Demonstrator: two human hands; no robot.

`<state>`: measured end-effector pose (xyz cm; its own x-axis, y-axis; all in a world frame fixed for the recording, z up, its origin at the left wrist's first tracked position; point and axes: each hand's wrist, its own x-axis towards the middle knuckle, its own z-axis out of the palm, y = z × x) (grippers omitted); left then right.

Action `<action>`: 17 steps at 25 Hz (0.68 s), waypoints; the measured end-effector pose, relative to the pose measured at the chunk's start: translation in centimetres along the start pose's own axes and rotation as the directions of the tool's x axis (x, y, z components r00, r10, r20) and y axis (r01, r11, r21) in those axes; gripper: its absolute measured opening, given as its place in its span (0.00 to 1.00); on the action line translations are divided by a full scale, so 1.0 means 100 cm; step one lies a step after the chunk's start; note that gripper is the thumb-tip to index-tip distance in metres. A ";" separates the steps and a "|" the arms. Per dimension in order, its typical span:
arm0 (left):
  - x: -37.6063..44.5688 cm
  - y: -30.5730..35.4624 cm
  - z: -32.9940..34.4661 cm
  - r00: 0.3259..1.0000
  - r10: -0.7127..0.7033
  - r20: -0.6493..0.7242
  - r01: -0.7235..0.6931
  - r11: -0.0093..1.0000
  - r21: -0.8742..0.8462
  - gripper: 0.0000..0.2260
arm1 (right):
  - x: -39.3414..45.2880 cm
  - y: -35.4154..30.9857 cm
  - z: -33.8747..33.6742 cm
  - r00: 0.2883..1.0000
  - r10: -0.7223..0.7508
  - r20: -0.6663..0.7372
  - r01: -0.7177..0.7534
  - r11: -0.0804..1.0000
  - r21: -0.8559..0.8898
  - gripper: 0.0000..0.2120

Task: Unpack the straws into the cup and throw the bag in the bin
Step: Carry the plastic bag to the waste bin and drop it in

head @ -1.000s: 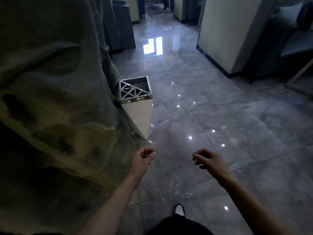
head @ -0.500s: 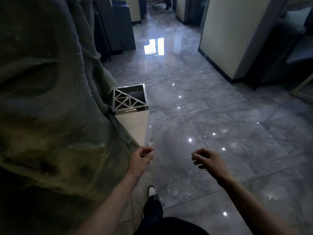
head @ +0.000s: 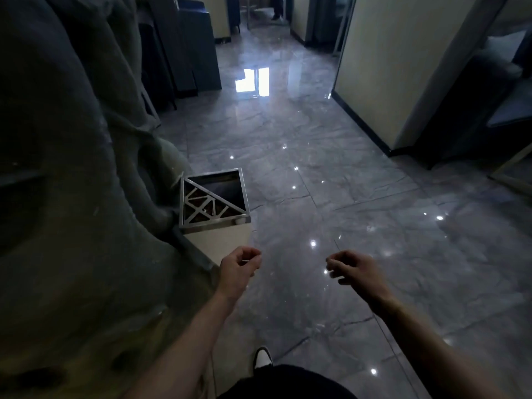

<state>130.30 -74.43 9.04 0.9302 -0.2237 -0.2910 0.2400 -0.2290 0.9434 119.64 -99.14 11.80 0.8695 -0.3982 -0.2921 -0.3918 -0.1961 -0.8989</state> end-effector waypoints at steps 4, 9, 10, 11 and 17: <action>0.044 0.025 -0.004 1.000 0.010 0.024 -0.011 1.000 0.027 0.04 | 0.043 -0.015 0.006 1.000 0.008 -0.005 -0.008 1.000 0.002 0.02; 0.089 0.045 0.004 1.000 -0.002 0.020 0.002 1.000 0.023 0.06 | 0.092 -0.022 0.003 1.000 0.013 -0.020 -0.013 1.000 -0.003 0.02; 0.099 0.048 0.008 1.000 -0.007 0.022 0.006 1.000 0.026 0.05 | 0.105 -0.023 0.000 1.000 0.012 -0.021 -0.012 1.000 -0.001 0.02; 0.111 0.051 0.012 1.000 -0.007 0.023 0.007 1.000 0.027 0.05 | 0.117 -0.024 -0.003 1.000 0.008 -0.019 -0.008 1.000 -0.005 0.02; 0.183 0.072 0.051 0.999 -0.022 -0.039 0.023 0.999 0.024 0.03 | 0.207 -0.039 -0.037 0.999 -0.035 0.024 0.035 0.999 -0.026 0.02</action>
<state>147.66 -85.03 9.65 0.9349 -0.1812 -0.3052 0.2545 -0.2571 0.9323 138.06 -109.89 10.50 0.8897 -0.3691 -0.2686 -0.3686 -0.2337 -0.8997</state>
